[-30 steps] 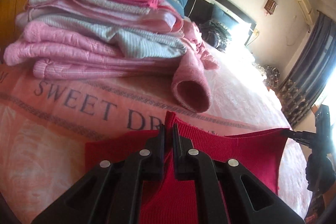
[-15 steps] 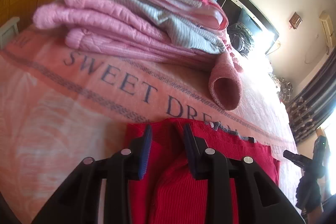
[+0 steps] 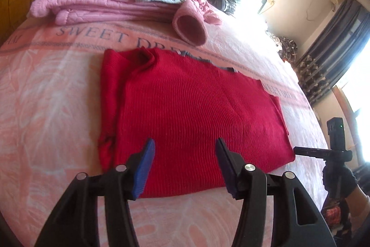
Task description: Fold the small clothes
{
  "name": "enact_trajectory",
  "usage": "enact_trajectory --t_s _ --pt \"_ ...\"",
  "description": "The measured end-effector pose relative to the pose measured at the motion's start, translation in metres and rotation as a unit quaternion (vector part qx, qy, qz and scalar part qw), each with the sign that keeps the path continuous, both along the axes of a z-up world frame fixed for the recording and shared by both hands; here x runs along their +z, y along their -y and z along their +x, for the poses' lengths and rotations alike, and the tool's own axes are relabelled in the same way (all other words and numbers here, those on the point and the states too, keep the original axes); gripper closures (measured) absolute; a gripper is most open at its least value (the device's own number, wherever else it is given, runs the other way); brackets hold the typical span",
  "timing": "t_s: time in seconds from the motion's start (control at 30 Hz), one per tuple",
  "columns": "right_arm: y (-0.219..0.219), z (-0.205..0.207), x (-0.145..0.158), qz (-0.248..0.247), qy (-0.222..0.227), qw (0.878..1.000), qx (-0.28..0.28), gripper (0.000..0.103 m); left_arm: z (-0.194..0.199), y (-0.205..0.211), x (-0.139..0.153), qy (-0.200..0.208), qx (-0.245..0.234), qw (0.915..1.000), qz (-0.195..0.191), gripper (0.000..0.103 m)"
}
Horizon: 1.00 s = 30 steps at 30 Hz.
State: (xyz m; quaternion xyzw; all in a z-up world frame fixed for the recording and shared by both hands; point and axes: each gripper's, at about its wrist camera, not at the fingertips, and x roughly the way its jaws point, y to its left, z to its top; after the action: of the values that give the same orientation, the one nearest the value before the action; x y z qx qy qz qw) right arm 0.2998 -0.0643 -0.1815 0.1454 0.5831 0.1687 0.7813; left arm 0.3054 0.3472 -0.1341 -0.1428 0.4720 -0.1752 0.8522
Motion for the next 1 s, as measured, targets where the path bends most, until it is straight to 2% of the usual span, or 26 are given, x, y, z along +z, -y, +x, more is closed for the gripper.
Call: enact_trajectory --t_s 0.03,0.1,0.13,0.2,0.27,0.33,0.4,0.47,0.53,0.6,0.73,0.8,0.9,1.0 --pt "-0.001 0.001 -0.004 0.016 -0.001 1.000 0.000 0.067 0.001 0.003 -0.008 -0.006 -0.001 1.0000 0.006 0.047" --pt "-0.005 0.001 -0.012 0.023 -0.015 1.000 0.011 0.093 0.004 0.010 -0.021 -0.022 -0.011 0.9994 0.025 0.047" --pt "-0.006 0.000 -0.011 0.017 -0.017 1.000 0.016 0.097 0.004 0.011 -0.025 -0.024 -0.013 0.9991 0.031 0.047" --pt "0.000 -0.005 -0.002 0.033 -0.008 0.999 0.019 0.099 0.003 0.008 -0.030 -0.027 -0.010 0.9993 0.023 0.046" --pt "0.005 -0.009 0.002 0.011 -0.005 1.000 0.023 0.100 0.002 0.003 -0.034 -0.029 -0.012 0.9992 0.022 0.046" --pt "0.011 -0.011 -0.009 -0.004 -0.019 1.000 0.024 0.100 -0.001 0.002 -0.037 -0.023 -0.019 0.9991 0.029 0.046" --pt "0.016 -0.012 -0.023 0.007 -0.032 0.999 0.018 0.099 -0.004 0.003 -0.038 -0.018 -0.023 0.9990 0.033 0.046" --pt "0.019 -0.010 -0.023 0.020 -0.039 0.999 0.019 0.099 -0.005 0.005 -0.037 -0.017 -0.023 0.9988 0.039 0.046" --pt "0.020 -0.008 -0.008 0.024 -0.026 0.999 0.024 0.092 -0.004 0.005 -0.031 -0.017 -0.019 0.9990 0.036 0.046" --pt "0.024 -0.004 0.011 0.020 0.001 1.000 0.022 0.076 -0.002 0.005 -0.021 -0.007 -0.017 0.9996 0.023 0.046" --pt "0.027 0.026 0.033 0.037 0.033 0.999 -0.003 0.072 0.014 0.009 0.000 0.019 -0.006 0.9997 0.013 0.045" --pt "0.021 0.047 0.033 0.024 0.038 0.999 -0.011 0.071 0.025 0.013 0.003 0.023 -0.001 0.9996 0.014 0.042" --pt "0.012 0.076 0.021 0.011 0.027 0.999 -0.024 0.071 0.039 0.015 -0.001 0.022 0.006 0.9996 0.017 0.042" --pt "0.007 0.092 0.002 0.005 0.006 0.999 -0.038 0.071 0.051 0.011 -0.015 0.003 0.020 0.9998 0.008 0.041"
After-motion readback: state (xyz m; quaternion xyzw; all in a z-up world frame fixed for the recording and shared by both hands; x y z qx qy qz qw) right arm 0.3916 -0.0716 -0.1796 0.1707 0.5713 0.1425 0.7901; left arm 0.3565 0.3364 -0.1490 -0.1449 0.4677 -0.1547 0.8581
